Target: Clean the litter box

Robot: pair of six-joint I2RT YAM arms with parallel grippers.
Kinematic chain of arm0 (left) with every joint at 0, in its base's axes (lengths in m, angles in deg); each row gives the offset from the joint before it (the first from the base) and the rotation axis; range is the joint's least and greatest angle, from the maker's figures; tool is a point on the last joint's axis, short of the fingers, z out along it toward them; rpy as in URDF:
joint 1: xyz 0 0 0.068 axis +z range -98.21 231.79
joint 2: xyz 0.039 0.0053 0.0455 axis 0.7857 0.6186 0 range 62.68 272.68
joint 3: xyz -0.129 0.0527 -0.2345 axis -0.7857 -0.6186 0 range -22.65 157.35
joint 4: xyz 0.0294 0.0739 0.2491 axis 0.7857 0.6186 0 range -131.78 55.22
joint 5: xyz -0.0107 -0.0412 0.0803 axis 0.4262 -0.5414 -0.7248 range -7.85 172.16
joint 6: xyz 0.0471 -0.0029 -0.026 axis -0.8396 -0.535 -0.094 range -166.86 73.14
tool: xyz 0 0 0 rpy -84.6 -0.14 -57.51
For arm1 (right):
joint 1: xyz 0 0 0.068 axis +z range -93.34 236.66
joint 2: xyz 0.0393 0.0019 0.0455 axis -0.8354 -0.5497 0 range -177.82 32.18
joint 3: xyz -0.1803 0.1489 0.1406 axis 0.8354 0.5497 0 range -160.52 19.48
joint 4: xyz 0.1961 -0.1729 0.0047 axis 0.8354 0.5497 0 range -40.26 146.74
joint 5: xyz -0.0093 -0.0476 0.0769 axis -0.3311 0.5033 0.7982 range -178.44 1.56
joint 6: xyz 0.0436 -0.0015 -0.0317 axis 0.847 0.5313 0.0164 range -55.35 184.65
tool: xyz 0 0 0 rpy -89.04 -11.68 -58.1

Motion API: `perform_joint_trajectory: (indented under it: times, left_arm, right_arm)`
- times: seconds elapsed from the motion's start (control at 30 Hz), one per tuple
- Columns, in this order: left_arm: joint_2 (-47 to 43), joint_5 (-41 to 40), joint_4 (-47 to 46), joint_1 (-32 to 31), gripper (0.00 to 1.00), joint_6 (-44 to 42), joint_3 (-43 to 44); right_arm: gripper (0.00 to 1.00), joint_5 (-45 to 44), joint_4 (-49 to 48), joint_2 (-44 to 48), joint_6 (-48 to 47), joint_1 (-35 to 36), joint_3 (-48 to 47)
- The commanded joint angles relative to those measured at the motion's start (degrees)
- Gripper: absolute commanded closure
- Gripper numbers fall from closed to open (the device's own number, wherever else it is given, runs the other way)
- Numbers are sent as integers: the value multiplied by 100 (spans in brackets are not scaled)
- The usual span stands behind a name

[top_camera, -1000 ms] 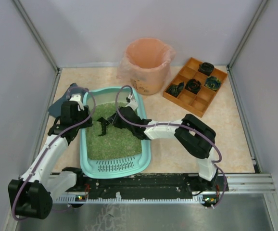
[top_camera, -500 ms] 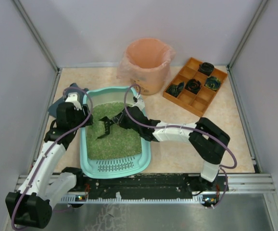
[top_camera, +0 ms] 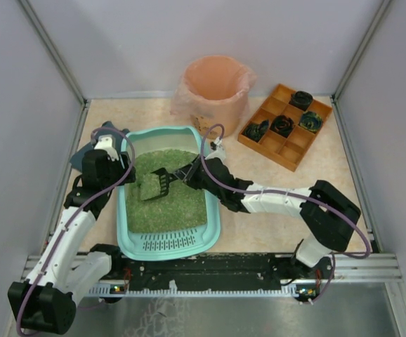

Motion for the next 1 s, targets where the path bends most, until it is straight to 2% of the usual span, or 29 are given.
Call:
perform_joint_trajectory:
  times: [0.0, 0.23, 0.4, 0.57, 0.7, 0.87, 0.9, 0.93, 0.97]
  left_arm:
    - [-106, -59, -96, -24, 29, 80, 78]
    - [-127, -60, -112, -25, 29, 89, 77]
    - [-137, -71, -79, -25, 29, 88, 79]
    - [-112, -56, -139, -24, 29, 71, 64]
    - [-83, -70, -19, -24, 29, 104, 107]
    - [-114, -26, -181, -24, 29, 61, 41]
    - [-69, -12, -138, -25, 29, 62, 78]
    - [-21, -38, 14, -24, 29, 117, 141]
    - [-47, -48, -7, -24, 29, 111, 110]
  right_arm:
    - [100, 267, -988, 629, 156, -187, 435]
    - [100, 893, -1179, 1120, -31, -389, 856]
    - [100, 588, -1388, 1561, 339, -728, 1468]
    - [100, 1634, -2100, 1187, 428, -805, 1322]
    - [100, 1183, -2307, 1433, 926, -1136, 1892]
    - [100, 2144, -2441, 1049, 711, -1032, 1447]
    - [100, 2125, -2476, 1111, 780, -1132, 1622]
    - [100, 1701, -2569, 1445, 1188, -1547, 2193]
    - [100, 1670, -2501, 1520, 1206, -1547, 2211]
